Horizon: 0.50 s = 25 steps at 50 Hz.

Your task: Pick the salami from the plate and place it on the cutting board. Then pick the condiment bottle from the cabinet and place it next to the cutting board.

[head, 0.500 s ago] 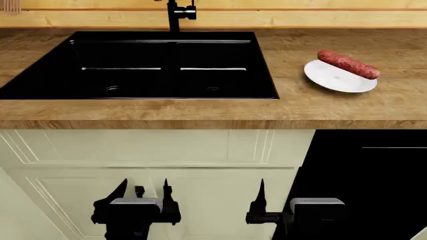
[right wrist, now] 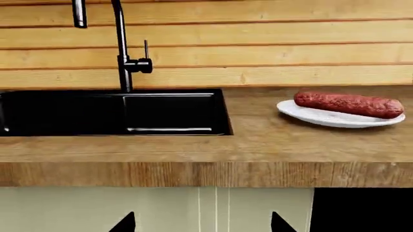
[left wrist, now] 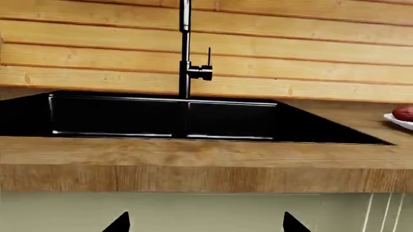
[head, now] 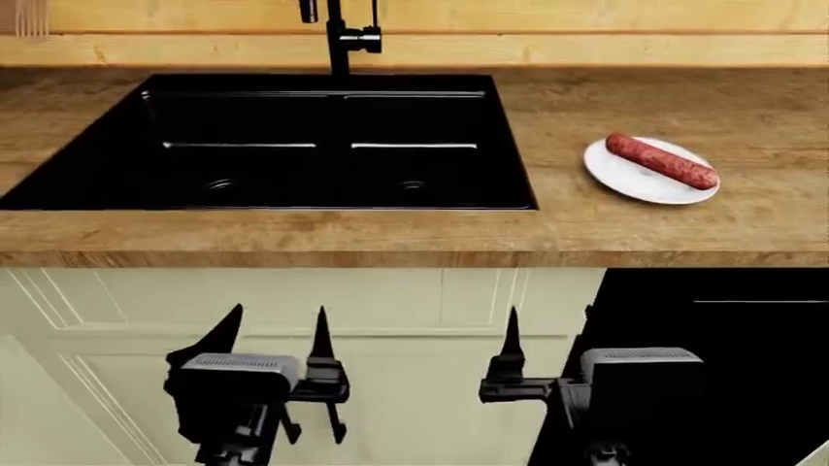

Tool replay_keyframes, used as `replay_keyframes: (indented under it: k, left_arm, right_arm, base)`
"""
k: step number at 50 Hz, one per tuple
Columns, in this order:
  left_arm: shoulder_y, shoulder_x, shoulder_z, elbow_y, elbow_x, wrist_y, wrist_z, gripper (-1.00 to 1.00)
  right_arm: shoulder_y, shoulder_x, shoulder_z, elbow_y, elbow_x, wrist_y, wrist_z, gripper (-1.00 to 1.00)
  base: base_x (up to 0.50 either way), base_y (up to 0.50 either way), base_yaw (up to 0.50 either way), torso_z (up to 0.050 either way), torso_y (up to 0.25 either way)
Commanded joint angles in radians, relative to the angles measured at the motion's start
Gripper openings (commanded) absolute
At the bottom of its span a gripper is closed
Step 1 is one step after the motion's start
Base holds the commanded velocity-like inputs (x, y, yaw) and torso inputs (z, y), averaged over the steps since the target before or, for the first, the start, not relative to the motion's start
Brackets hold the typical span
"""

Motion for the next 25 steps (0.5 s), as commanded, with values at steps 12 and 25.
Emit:
replay_keyframes:
  k: [12,25]
  left_arm:
    - [-0.266,-0.076,-0.05,0.503,-0.186,-0.458,-0.096,1.0]
    - [-0.294,-0.093,-0.07,0.605,-0.217,-0.612,-0.167,1.0]
  right_arm:
    - [0.364,0.018,0.035,-0.678,0.182,0.691,0.06,1.0]
    - [0.331,0.025,0.115,-0.696,0.285,0.693,0.05,1.0]
  base:
    - [0.0,0.0,0.0,0.05,0.0]
    - [-0.04,-0.39,0.0,0.012,0.0]
